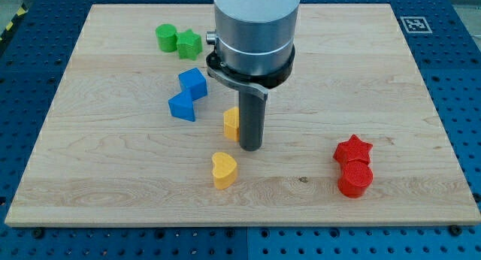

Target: Move the yellow hexagon to the center

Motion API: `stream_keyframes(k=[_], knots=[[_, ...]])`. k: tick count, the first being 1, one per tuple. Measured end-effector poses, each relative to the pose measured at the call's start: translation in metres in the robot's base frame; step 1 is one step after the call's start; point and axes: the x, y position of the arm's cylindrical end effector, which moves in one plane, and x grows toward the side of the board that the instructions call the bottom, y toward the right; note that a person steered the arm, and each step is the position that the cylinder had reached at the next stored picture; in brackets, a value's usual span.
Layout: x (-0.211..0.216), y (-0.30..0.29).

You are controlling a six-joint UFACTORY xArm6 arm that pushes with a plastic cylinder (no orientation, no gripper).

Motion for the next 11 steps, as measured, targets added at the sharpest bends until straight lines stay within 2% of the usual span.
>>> stream_keyframes(k=[3,5,6,8,9,11], knots=[[0.008,-0.033],[-0.025,0.001],[-0.025,0.004],[-0.033,-0.060],[-0.035,-0.058],[-0.039,0.001]])
